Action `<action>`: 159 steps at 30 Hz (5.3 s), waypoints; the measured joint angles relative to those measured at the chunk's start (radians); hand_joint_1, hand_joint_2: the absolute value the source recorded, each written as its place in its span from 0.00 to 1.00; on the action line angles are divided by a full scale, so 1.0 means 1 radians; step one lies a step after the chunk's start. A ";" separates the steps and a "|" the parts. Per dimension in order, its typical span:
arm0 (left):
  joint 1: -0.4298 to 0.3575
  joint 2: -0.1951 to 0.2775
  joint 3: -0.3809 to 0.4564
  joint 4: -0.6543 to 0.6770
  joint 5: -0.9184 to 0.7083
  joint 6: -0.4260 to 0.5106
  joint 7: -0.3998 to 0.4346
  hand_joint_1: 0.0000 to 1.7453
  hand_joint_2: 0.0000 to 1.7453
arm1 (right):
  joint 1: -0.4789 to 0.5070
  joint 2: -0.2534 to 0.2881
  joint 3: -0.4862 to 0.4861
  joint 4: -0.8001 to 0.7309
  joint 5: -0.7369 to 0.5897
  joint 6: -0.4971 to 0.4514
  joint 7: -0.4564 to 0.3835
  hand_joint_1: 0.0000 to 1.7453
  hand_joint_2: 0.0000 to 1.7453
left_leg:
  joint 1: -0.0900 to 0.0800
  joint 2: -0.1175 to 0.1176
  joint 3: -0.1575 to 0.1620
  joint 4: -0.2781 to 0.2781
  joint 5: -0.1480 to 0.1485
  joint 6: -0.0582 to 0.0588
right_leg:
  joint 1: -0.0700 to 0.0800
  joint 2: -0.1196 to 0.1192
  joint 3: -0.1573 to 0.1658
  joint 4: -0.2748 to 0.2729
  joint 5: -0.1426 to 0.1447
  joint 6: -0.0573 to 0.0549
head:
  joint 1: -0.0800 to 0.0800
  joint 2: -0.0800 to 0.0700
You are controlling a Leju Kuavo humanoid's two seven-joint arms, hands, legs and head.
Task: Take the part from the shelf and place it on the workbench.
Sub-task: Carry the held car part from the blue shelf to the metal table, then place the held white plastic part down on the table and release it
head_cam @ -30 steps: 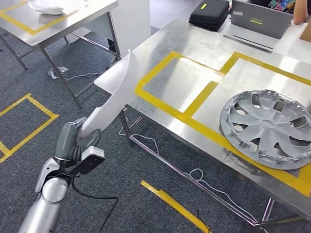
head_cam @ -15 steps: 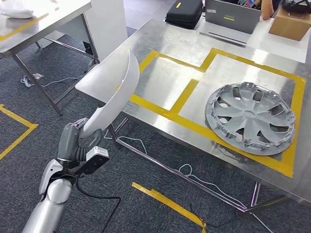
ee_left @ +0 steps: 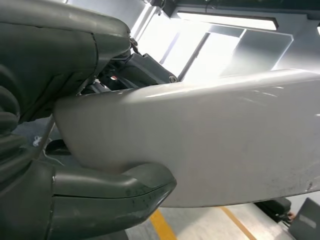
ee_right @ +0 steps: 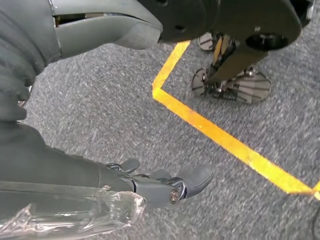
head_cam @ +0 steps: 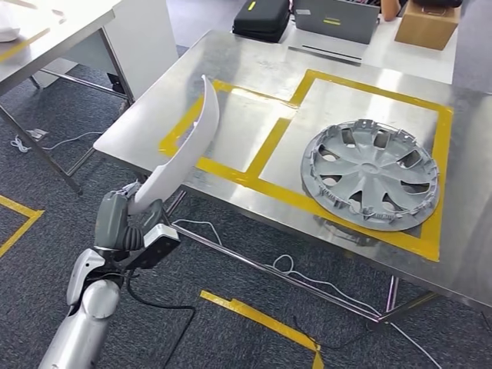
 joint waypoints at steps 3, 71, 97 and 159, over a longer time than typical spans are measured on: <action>-0.010 0.000 0.000 0.012 -0.011 0.003 0.011 1.00 1.00 | -0.001 0.000 -0.001 0.000 0.004 0.001 -0.003 0.00 1.00 | 0.003 0.000 0.001 -0.004 0.003 -0.006 | 0.003 0.000 -0.001 0.001 -0.002 -0.004 | 0.000 0.000; -0.146 -0.023 0.004 0.191 -0.077 0.011 0.066 1.00 1.00 | -0.005 0.000 -0.009 0.003 0.051 0.008 -0.010 0.00 1.00 | -0.013 -0.021 0.007 -0.006 0.000 0.011 | -0.010 0.011 -0.086 0.150 -0.042 0.031 | -0.012 0.000; -0.194 -0.023 0.006 0.242 -0.127 0.026 0.126 1.00 1.00 | -0.017 0.002 -0.020 0.004 0.062 0.010 -0.010 0.00 1.00 | 0.000 -0.047 -0.038 -0.016 0.048 0.006 | -0.002 0.034 -0.115 0.206 -0.106 0.006 | -0.015 0.000; -0.464 0.062 0.079 0.814 -0.521 0.145 0.283 0.00 0.00 | -0.017 0.005 -0.021 0.008 0.087 0.040 -0.037 0.00 0.00 | -0.008 -0.033 -0.053 0.004 0.050 -0.023 | -0.010 0.016 -0.003 0.012 -0.009 -0.001 | -0.018 0.000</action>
